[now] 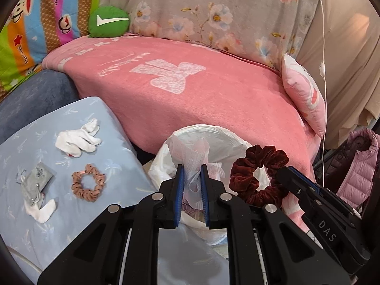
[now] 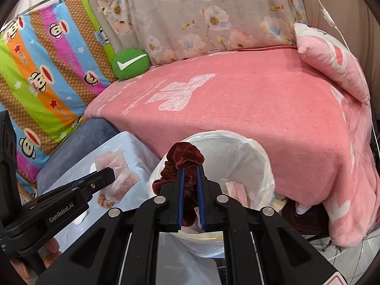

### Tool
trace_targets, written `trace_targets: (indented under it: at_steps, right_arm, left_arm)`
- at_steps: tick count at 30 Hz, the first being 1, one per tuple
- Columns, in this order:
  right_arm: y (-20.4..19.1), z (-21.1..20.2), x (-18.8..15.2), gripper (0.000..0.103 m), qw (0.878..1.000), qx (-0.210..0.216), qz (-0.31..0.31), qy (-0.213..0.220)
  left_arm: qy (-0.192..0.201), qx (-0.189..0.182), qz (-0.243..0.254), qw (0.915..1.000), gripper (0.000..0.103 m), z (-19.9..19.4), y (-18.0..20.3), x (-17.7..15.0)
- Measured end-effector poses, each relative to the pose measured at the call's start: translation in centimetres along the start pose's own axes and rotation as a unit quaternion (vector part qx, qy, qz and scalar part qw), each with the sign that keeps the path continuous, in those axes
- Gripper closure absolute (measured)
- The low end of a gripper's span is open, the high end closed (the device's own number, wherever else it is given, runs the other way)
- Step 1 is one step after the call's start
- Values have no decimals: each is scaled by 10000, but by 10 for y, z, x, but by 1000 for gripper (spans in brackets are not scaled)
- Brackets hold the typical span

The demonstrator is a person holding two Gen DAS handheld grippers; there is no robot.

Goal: Collect trash
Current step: 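Carry the sheer cloth and red scrunchie with both tools over the bin, then open the left tool over the bin while the right opens to drop the scrunchie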

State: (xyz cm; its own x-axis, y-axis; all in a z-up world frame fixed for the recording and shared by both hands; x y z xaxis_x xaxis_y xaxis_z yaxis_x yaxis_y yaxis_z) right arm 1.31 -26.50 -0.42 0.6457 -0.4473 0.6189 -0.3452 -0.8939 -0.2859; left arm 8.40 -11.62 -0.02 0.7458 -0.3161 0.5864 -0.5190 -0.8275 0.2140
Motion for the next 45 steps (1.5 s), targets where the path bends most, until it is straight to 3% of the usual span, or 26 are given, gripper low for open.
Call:
trace_targets:
  at_steps: [16,27,30,32,34,45]
  right_arm:
    - [37,-8,4,94,9994,-162,290,106]
    - [39,0,14,93,9994,-219,253,105]
    - [38,5,18,94,9994,-228,256,80]
    - [38,8,21,94,9994,-226,254,69]
    - [36,12,23,94,9994,-227,246,46]
    - [16,31,25,94,9998,-153,82,-73]
  left_arm:
    - [-150,-205,377,9990,88,20,43,9]
    - [-282,-332,349,9984,88,38,46,21]
    - [-274,-309,317,9986,71,41,42,24]
    - [-212,-273,262,9991,51,41,38,25]
    - [-143,-209,217,9994,46,40,33,26]
    - [-166,-23,-30,9999,44,42,5,23]
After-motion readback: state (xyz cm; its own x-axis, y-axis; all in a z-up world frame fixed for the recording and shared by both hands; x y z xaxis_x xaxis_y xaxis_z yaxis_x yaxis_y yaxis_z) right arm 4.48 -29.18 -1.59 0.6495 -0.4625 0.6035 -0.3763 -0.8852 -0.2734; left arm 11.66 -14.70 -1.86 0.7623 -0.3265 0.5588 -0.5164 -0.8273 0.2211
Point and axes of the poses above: each gripper's, at about its wrist camera, not at the fingertips, and z roughly the way its jaws point, y to its right, x to its top, the point moved 4 cm from there along z, roughly the way its jaws point, and after that the axes turned 9 degrees about -y, right-handed, at the moved point
